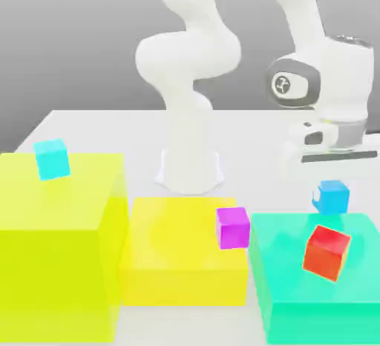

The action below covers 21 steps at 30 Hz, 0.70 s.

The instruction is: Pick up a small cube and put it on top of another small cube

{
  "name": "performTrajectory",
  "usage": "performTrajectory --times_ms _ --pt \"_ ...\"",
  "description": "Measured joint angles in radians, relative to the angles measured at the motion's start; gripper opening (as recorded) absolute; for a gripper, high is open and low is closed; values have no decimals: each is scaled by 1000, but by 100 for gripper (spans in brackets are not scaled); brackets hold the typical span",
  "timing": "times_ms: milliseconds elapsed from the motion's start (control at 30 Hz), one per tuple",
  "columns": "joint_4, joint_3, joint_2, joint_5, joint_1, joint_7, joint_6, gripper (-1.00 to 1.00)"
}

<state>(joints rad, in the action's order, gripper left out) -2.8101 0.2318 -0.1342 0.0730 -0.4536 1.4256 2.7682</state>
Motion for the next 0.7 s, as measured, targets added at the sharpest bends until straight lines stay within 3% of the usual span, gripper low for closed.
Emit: performTrajectory --times_ms 700 --pt "261 -500 -241 99 356 -847 -552 -100"
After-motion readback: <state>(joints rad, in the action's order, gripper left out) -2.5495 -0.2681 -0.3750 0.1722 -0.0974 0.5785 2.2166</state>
